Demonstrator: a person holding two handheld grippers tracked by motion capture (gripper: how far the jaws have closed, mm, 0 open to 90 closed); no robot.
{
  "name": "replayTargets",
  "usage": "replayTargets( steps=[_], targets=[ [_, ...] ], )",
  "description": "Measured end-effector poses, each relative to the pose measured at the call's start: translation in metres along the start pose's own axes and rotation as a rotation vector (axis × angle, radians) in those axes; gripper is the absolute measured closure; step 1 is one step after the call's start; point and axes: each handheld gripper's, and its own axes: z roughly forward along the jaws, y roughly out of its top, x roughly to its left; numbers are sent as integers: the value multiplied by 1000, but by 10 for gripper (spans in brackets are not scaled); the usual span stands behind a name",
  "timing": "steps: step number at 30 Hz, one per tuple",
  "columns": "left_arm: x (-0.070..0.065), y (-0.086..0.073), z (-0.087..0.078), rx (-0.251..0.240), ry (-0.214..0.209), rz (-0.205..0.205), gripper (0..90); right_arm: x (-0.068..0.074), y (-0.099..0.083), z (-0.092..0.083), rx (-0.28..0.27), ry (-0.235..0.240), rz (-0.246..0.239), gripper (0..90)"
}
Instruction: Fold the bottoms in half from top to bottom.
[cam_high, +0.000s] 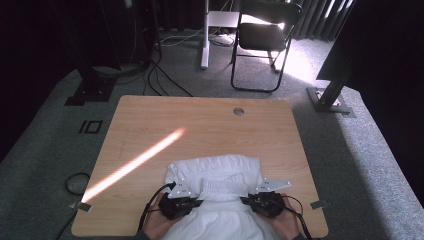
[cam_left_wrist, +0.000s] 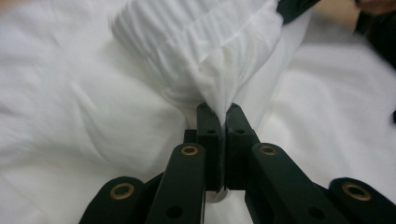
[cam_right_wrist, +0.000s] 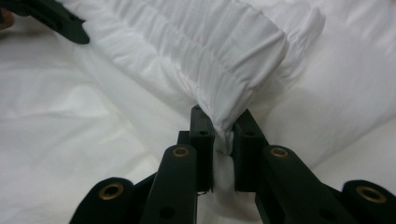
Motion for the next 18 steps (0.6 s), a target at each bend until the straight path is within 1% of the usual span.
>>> replayTargets(
  steps=[1,2,3,4,5,6,8,9,10,11,12,13,14,15,18],
  targets=[
    [0,0,0,0,0,0,880,-1,-1,3,10,-5,0,812],
    [-1,0,3,4,27,7,872,-1,-1,6,16,-9,1,812],
    [-1,0,3,4,27,7,822,-1,-1,6,16,-9,1,812],
    [-1,0,3,4,27,7,822,-1,-1,8,22,-13,4,812],
    [-1,4,2,-37,60,-4,650,-1,-1,11,30,-27,-10,812],
    [-1,6,1,-51,59,-13,581,-1,-2,11,29,-26,-8,812],
    [0,7,4,-47,59,-23,507,-1,-2,11,26,-25,-8,812],
    [0,8,6,-39,53,-27,499,-1,-2,11,25,-24,-7,812],
    [-1,8,10,-21,50,-20,516,-1,-2,12,26,-23,-7,813],
    [-2,7,15,12,54,-7,566,0,-2,13,27,-21,-2,813],
    [-3,7,19,39,63,10,636,0,-3,15,31,-18,-7,813],
    [-2,6,22,54,76,16,689,1,-3,17,37,-16,-4,813],
    [0,6,22,60,78,18,722,1,-2,20,41,-14,-5,814],
    [3,7,22,60,75,8,740,1,-2,22,43,-12,-6,813],
    [17,9,20,71,107,-4,765,-2,6,31,47,0,-1,813]
  ],
)
